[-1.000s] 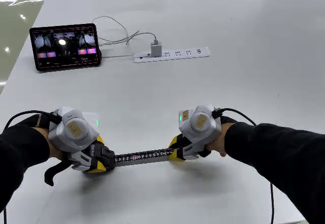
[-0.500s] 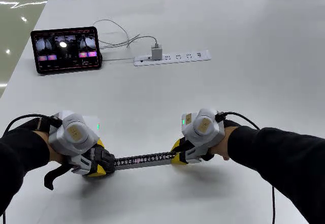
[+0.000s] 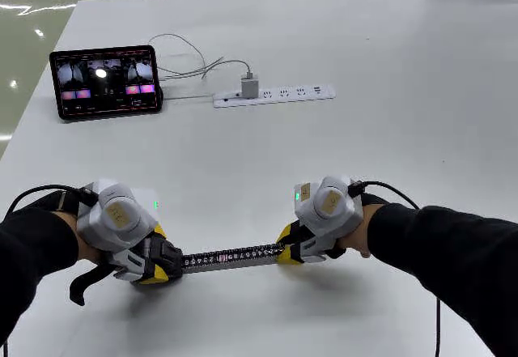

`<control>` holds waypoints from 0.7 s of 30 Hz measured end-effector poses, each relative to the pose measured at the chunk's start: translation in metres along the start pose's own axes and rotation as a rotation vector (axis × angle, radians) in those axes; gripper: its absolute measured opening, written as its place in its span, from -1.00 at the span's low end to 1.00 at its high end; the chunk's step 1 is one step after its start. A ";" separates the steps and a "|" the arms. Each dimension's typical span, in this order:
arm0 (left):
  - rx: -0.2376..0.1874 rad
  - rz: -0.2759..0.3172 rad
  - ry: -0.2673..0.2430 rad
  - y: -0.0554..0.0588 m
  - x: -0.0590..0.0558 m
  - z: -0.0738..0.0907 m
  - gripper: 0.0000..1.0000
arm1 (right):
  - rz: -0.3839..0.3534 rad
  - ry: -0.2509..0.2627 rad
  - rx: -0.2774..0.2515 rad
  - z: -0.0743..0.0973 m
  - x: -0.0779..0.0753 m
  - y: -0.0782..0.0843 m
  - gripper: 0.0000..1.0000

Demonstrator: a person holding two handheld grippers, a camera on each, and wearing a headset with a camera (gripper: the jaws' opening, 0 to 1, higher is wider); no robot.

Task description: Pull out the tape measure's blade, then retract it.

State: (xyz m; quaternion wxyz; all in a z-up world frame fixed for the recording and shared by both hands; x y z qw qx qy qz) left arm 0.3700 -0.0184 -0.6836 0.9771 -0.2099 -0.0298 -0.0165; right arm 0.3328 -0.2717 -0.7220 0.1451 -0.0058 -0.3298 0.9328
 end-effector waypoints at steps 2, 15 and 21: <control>0.000 0.002 0.000 0.001 0.001 0.000 -0.34 | -0.010 0.000 -0.002 0.001 0.000 0.001 -0.83; -0.001 -0.001 0.001 0.000 0.000 0.000 -0.34 | -0.022 -0.006 -0.008 0.004 0.001 0.007 -0.83; 0.000 0.000 -0.002 -0.001 -0.001 0.000 -0.34 | -0.021 -0.003 -0.004 0.006 0.000 0.009 -0.83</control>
Point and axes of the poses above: the centre of the closed fingertips' face, and the gripper's own axes: z roughly backward along the fingers, x roughly to its left, y roughly out of its underside, the point moved 9 cm from there along z, roughly backward along the fingers, and after that the axes turned 2 degrees about -y, right-handed, at the moved point
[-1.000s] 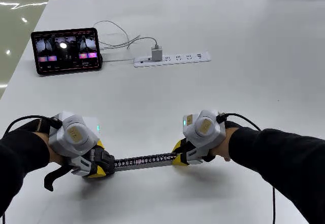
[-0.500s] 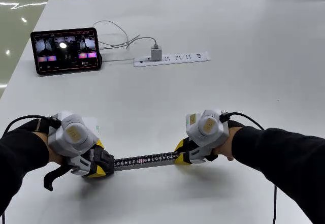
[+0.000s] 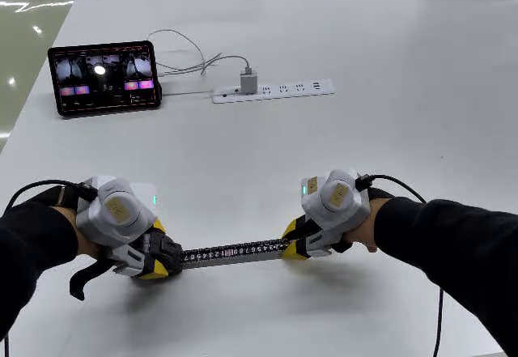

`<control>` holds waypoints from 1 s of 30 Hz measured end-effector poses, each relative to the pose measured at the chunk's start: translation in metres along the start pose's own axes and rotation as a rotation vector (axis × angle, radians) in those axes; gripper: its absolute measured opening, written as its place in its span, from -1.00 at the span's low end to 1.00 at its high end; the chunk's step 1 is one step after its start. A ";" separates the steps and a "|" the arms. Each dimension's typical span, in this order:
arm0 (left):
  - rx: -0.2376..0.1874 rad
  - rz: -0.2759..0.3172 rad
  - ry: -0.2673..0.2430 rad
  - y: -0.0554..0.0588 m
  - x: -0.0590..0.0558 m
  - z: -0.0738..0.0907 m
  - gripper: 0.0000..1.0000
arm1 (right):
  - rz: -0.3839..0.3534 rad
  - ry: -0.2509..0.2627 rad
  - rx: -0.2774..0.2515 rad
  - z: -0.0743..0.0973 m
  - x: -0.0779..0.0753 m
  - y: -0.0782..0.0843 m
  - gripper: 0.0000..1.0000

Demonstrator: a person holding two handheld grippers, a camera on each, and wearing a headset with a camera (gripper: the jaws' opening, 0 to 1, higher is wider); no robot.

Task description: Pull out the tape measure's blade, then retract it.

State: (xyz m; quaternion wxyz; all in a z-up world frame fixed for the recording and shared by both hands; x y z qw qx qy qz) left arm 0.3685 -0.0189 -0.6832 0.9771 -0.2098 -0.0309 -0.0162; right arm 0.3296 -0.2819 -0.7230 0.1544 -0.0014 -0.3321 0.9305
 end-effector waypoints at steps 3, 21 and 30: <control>0.001 -0.001 0.001 0.000 0.000 0.000 -0.34 | -0.001 0.001 0.001 0.001 0.000 0.001 -0.83; -0.002 0.001 0.003 0.000 0.001 0.000 -0.34 | -0.011 0.002 0.005 0.010 0.000 0.007 -0.83; -0.005 0.002 0.001 0.000 0.000 0.001 -0.34 | 0.012 0.006 0.019 0.013 0.000 0.010 -0.83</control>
Point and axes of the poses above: the centre of the closed fingertips' face, and the gripper's own axes: z roughly backward along the fingers, x roughly to its left, y roughly out of its underside, the point moved 9 cm from there along z, roughly backward along the fingers, and after that the axes turned 2 degrees about -y, right-handed, at the moved point
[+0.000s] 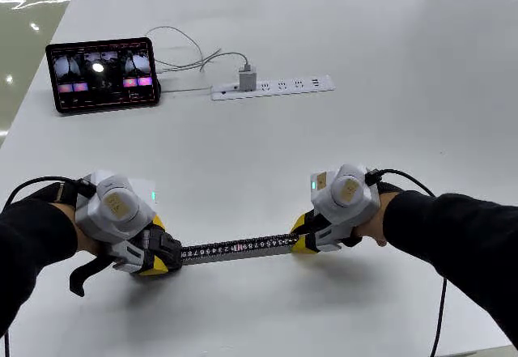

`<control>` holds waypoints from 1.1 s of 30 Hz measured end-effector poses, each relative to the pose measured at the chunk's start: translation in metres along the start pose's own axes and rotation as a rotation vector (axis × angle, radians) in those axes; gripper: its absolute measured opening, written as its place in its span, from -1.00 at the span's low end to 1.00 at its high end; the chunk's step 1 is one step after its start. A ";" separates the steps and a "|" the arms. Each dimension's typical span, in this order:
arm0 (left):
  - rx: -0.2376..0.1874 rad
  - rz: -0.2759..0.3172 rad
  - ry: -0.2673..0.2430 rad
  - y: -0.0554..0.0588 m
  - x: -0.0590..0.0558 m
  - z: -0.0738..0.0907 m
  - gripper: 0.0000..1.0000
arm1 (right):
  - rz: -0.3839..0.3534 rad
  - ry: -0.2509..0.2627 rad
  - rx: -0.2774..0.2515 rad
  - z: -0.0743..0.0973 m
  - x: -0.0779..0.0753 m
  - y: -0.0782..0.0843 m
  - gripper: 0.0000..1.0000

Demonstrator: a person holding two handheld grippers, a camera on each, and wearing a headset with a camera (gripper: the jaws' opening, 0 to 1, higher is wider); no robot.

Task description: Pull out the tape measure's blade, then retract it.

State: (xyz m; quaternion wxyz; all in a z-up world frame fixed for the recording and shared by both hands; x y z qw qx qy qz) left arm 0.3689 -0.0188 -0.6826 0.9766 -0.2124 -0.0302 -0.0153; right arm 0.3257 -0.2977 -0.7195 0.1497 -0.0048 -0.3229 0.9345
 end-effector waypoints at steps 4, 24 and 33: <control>0.000 0.000 0.000 0.000 0.000 0.000 -0.34 | -0.004 0.000 0.000 0.001 -0.001 0.001 -0.83; -0.001 0.001 0.002 0.001 0.001 0.000 -0.34 | -0.022 0.002 0.013 0.008 -0.004 0.008 -0.83; -0.001 0.000 0.003 0.002 0.002 -0.001 -0.34 | -0.022 0.004 0.016 0.010 -0.005 0.011 -0.83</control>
Point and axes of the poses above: the centre of the closed fingertips' face, and the gripper's own axes: z roughly backward along the fingers, x roughly to its left, y roughly out of its underside, the point moved 9 cm from there along z, roughly backward along the fingers, and after that the axes turned 2 degrees about -y, right-handed, at the moved point
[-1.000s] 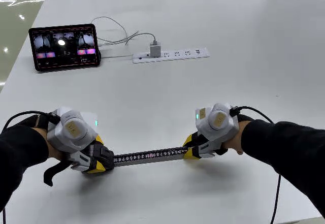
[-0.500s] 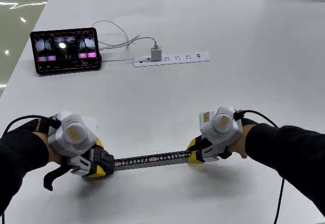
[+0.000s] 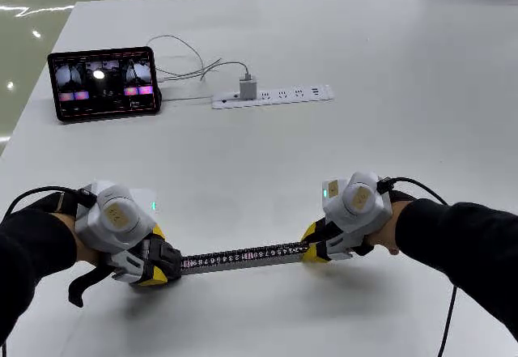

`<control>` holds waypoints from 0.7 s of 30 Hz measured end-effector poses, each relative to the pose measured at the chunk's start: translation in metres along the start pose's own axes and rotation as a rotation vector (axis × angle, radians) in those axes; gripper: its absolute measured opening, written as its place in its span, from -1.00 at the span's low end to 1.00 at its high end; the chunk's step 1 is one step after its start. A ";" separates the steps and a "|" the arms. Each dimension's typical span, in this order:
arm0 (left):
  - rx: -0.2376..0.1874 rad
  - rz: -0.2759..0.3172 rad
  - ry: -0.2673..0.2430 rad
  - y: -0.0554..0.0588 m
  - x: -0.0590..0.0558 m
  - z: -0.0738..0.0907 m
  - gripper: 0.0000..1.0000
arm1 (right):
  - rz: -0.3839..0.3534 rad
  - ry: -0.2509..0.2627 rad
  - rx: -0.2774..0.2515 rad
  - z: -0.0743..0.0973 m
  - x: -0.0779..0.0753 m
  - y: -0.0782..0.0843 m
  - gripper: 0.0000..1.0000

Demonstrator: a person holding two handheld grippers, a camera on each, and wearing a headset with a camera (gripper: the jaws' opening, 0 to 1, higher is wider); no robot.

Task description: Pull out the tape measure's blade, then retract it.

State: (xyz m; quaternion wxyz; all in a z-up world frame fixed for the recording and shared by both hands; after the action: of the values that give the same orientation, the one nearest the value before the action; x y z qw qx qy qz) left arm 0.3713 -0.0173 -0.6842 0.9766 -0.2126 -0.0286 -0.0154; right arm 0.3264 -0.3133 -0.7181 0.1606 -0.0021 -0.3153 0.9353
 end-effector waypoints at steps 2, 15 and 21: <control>0.000 0.001 0.001 0.000 0.000 0.000 -0.34 | -0.001 0.001 0.000 0.000 0.000 0.000 -0.83; 0.000 0.000 -0.002 -0.001 -0.002 0.000 -0.34 | -0.003 0.005 0.002 0.004 0.000 0.006 -0.83; 0.001 0.000 0.000 -0.001 -0.002 0.000 -0.34 | -0.007 0.006 0.005 0.005 -0.001 0.008 -0.83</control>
State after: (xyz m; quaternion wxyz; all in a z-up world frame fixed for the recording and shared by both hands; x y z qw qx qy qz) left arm 0.3695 -0.0181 -0.6834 0.9767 -0.2120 -0.0285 -0.0156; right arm 0.3245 -0.3229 -0.7187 0.1648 -0.0032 -0.3125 0.9355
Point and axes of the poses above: the centre of the closed fingertips' face, and the gripper's own axes: z roughly backward along the fingers, x roughly to its left, y roughly out of its underside, the point moved 9 cm from there along z, roughly backward along the fingers, and after that the axes turned 2 degrees about -y, right-handed, at the moved point
